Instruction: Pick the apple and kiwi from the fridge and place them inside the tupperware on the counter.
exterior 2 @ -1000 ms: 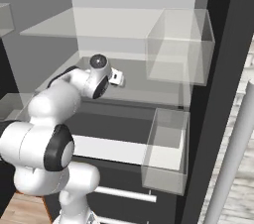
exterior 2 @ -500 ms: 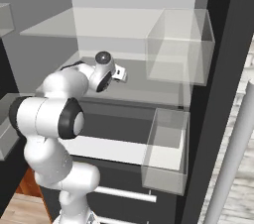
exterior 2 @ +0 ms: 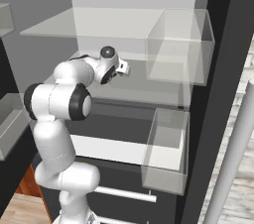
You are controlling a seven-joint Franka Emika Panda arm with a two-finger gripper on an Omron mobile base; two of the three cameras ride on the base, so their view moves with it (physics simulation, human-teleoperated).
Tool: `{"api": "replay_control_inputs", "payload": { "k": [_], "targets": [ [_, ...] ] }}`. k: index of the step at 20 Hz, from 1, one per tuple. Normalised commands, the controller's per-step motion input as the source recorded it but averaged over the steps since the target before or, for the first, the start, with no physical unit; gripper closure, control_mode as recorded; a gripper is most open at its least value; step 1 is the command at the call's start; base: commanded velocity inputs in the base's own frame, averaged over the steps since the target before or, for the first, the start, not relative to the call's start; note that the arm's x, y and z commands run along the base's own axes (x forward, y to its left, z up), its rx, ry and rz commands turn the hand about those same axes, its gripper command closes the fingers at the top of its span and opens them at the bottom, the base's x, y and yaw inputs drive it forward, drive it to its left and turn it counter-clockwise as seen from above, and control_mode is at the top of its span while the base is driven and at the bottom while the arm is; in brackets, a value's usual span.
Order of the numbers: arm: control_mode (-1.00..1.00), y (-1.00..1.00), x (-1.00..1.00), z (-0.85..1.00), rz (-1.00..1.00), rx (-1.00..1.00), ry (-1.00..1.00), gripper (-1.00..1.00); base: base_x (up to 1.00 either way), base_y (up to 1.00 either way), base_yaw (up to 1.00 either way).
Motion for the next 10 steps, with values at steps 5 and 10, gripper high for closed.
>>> {"api": "replay_control_inputs", "payload": {
  "k": [5, 10],
  "targets": [
    [-1.0, 0.01, 0.18, -0.46, 0.0, 0.0, 0.05, -1.0, 0.0, 0.0, 0.0],
    [-1.0, 0.16, -0.16, -0.83, 0.0, -0.02, 0.03, -1.0, 0.0, 0.0, 0.0]
  ]
}}
